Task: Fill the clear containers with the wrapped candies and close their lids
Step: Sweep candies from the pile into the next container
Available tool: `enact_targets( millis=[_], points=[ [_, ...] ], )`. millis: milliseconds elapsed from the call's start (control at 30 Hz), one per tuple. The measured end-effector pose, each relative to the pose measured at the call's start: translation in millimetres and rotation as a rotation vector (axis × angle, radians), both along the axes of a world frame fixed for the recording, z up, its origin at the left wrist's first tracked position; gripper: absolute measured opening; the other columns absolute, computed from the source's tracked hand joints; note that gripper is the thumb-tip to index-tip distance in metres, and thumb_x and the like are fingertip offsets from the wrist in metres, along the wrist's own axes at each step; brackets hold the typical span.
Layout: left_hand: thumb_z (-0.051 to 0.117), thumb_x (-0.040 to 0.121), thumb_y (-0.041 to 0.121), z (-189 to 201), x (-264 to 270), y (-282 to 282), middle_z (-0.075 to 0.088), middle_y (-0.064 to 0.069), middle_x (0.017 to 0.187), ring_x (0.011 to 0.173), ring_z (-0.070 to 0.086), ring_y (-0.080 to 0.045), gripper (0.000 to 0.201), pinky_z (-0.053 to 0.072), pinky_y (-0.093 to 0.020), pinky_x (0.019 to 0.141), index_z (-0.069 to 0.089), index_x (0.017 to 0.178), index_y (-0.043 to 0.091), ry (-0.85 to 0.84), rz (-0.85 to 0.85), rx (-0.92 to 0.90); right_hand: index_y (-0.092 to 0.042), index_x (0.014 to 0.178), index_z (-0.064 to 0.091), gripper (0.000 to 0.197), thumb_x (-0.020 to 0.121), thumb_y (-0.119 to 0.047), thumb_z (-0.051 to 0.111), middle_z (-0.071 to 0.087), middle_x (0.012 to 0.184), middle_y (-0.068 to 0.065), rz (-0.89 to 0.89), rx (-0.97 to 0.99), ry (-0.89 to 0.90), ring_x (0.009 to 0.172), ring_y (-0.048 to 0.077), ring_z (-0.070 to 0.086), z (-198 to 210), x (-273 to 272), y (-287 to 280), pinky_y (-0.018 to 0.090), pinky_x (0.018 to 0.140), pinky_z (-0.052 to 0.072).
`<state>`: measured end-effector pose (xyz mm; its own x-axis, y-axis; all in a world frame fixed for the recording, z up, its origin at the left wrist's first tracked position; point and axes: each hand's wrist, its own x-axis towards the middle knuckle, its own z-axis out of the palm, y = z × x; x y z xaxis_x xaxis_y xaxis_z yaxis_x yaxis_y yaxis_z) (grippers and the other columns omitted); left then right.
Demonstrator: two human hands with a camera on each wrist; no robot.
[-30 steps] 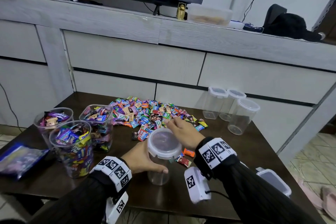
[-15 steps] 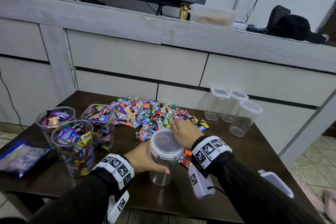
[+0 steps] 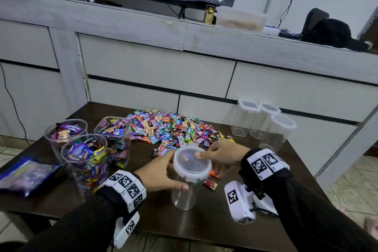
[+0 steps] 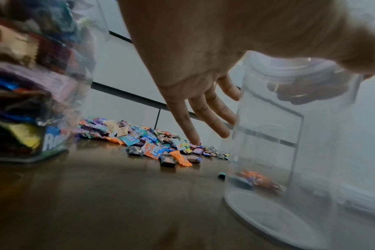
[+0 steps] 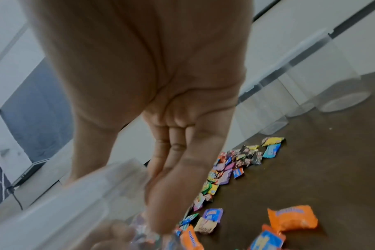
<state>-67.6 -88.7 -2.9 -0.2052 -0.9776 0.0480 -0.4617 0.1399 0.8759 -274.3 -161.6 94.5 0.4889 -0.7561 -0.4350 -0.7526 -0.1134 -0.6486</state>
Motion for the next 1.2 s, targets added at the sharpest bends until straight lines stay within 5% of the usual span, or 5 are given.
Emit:
enact_targets(
  millis=[167, 467, 833, 1000, 1200],
  points=[
    [0.093, 0.052, 0.038, 9, -9, 3, 0.054, 0.023, 0.131, 0.126, 0.047, 0.004, 0.097, 0.035, -0.015, 0.107, 0.039, 0.133, 0.038, 0.075, -0.064, -0.08, -0.007, 0.076, 0.054, 0.043, 0.093, -0.047, 0.051, 0.052, 0.054, 0.007, -0.043, 0.061, -0.203, 0.036, 0.014, 0.052, -6, 16, 9, 0.02, 0.038, 0.044],
    [0.09, 0.061, 0.0, -2, -21, 0, 0.061, 0.003, 0.13, 0.123, 0.055, -0.004, 0.086, 0.04, -0.022, 0.107, 0.046, 0.133, 0.018, 0.231, -0.047, -0.019, -0.007, 0.081, 0.048, 0.04, 0.104, -0.028, 0.023, 0.049, 0.087, 0.014, -0.044, -0.379, -0.046, 0.084, 0.022, 0.046, -29, 36, 1, 0.031, 0.074, 0.031],
    [0.09, 0.063, 0.01, -3, -18, -1, 0.059, 0.004, 0.132, 0.125, 0.053, -0.003, 0.09, 0.039, -0.022, 0.108, 0.042, 0.139, 0.015, 0.201, -0.057, 0.018, 0.005, 0.126, 0.045, 0.034, 0.1, -0.009, 0.028, 0.055, 0.123, 0.024, -0.057, -0.513, 0.117, 0.112, 0.035, 0.053, -26, 40, 1, 0.039, 0.089, 0.043],
    [0.09, 0.063, 0.011, -3, -17, -2, 0.06, 0.005, 0.132, 0.125, 0.053, -0.003, 0.089, 0.039, -0.021, 0.108, 0.042, 0.138, 0.017, 0.172, -0.062, 0.02, 0.004, 0.12, 0.047, 0.03, 0.099, -0.01, 0.032, 0.056, 0.118, 0.024, -0.026, -0.533, 0.165, 0.108, 0.035, 0.055, -25, 39, 5, 0.041, 0.087, 0.044],
    [0.093, 0.056, 0.034, -3, -19, -5, 0.059, 0.006, 0.133, 0.127, 0.051, -0.004, 0.1, 0.038, -0.035, 0.113, 0.041, 0.14, 0.019, 0.143, -0.039, 0.012, -0.011, 0.054, 0.037, 0.043, 0.092, -0.029, 0.038, 0.042, 0.055, 0.005, -0.089, -0.721, 0.169, 0.053, 0.021, 0.041, -18, 29, -3, 0.029, 0.05, 0.028]
  ],
)
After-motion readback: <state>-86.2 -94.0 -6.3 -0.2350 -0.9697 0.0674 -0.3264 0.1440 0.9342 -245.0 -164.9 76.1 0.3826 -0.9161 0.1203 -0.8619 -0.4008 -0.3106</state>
